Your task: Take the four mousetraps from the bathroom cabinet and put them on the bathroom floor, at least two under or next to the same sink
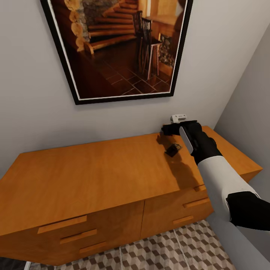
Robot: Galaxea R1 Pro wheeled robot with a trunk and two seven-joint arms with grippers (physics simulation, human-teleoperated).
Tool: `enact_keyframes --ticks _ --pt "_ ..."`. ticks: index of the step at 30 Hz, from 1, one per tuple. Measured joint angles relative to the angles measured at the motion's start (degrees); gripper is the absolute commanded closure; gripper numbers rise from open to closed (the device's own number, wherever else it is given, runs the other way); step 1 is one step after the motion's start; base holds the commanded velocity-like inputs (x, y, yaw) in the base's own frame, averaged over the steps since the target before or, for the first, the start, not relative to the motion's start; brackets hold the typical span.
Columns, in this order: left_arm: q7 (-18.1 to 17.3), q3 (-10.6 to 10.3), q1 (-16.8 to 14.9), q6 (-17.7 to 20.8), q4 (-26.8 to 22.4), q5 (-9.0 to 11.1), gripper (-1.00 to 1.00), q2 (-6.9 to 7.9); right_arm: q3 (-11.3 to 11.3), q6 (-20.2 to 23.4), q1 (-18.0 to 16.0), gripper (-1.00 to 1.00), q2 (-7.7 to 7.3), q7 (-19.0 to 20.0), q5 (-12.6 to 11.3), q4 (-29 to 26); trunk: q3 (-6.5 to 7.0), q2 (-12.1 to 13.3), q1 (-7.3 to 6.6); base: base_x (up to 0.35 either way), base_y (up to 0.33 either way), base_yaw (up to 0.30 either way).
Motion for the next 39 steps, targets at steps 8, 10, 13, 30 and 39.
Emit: enact_keyframes --ticks 8,10,13,30,39 --pt "-0.02 0.0 0.0 0.0 0.01 0.0 1.0 0.0 -0.04 2.82 0.0 1.0 0.0 -0.32 0.0 -2.7 0.0 0.0 0.0 0.0 0.0 0.0" --pt "-0.01 0.0 0.0 0.0 -0.01 0.0 1.0 0.0 -0.04 3.38 0.0 1.0 0.0 -0.33 0.0 -3.27 0.0 0.0 0.0 0.0 0.0 0.0" --pt "0.0 0.0 0.0 0.0 -0.02 0.0 1.0 0.0 -0.04 3.8 0.0 1.0 0.0 -0.34 0.0 -3.68 0.0 0.0 0.0 0.0 0.0 0.0" --pt "0.0 0.0 0.0 0.0 0.02 0.0 1.0 0.0 0.05 4.01 0.0 1.0 -0.02 -0.35 0.07 -3.89 0.0 0.0 0.04 -0.233 0.0 0.0" --pt "0.0 0.0 0.0 0.0 0.03 0.0 1.0 0.0 0.11 4.01 0.0 1.0 -0.01 -0.35 0.08 -3.89 0.0 0.0 0.03 -0.316 0.0 0.0"
